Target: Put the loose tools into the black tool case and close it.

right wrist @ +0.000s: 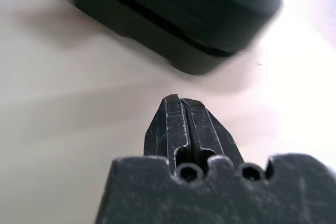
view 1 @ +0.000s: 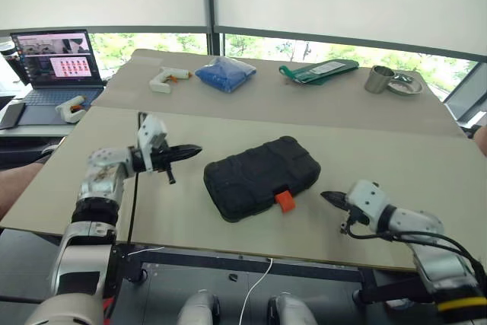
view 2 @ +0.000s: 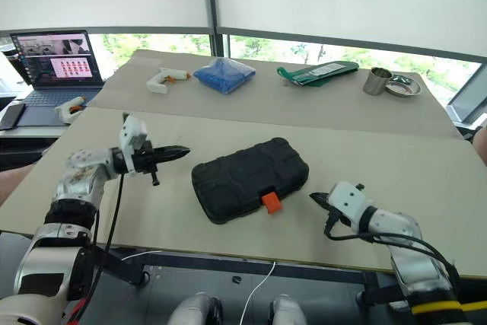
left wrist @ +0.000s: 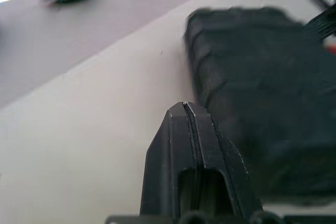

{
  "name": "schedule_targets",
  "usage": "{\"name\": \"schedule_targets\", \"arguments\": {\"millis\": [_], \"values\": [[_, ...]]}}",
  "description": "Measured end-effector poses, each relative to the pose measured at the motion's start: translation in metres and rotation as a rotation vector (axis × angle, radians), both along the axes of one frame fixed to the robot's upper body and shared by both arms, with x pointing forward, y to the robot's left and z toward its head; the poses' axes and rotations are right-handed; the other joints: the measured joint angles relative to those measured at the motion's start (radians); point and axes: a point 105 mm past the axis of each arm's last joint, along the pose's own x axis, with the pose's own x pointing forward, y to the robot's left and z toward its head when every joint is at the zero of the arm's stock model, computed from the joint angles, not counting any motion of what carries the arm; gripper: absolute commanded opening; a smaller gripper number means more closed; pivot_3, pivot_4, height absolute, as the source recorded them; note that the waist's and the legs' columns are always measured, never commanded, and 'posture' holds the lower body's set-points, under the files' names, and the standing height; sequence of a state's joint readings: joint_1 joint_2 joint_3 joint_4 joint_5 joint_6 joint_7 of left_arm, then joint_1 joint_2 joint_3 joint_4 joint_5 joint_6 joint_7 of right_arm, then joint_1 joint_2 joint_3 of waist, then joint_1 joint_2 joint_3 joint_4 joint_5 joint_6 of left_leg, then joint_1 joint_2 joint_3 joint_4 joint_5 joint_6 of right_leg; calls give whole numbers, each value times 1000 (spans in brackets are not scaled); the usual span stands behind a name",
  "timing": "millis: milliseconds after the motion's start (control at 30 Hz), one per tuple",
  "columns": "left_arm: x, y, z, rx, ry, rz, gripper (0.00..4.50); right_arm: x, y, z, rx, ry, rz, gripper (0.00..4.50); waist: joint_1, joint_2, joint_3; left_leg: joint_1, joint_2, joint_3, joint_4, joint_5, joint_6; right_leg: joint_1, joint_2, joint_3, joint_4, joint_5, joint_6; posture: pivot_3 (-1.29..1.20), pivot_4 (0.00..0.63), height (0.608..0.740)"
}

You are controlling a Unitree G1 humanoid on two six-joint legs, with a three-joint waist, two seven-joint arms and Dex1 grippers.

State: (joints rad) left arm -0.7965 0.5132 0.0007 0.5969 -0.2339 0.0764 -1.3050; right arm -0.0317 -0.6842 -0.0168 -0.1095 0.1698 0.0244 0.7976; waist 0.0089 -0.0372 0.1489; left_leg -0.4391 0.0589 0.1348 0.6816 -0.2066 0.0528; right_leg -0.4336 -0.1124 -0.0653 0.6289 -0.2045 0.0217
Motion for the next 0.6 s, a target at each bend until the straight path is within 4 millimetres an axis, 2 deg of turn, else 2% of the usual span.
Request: {"name": "schedule_targets", "arguments": {"millis": [133,233,433,600], "values": [[-7,-54,-19,28,38,-122,15,-11,22,13,90,17,57,35,1,0,0,0,0,-1,1,0,0,0,1,0,0,-1,1,0,150,739],[-10,-82,-25,94,43,-171,15,-14,34,23,106,2,92,35,0,0,0,0,-1,-2,1,0,0,0,1,0,0,-1,2,0,150,739],[-8,-98,-34,164,78,-151,15,-11,49,28,106,29,142,35,0,4,-3,5,-1,-3,1,0,0,4,2,0,0,-3,3,0,150,739],[-7,-101,-36,146,95,-114,15,-17,63,15,85,85,196,35,3,5,-5,10,0,-4,0,0,0,10,0,0,-2,-7,-1,0,150,739]]}}
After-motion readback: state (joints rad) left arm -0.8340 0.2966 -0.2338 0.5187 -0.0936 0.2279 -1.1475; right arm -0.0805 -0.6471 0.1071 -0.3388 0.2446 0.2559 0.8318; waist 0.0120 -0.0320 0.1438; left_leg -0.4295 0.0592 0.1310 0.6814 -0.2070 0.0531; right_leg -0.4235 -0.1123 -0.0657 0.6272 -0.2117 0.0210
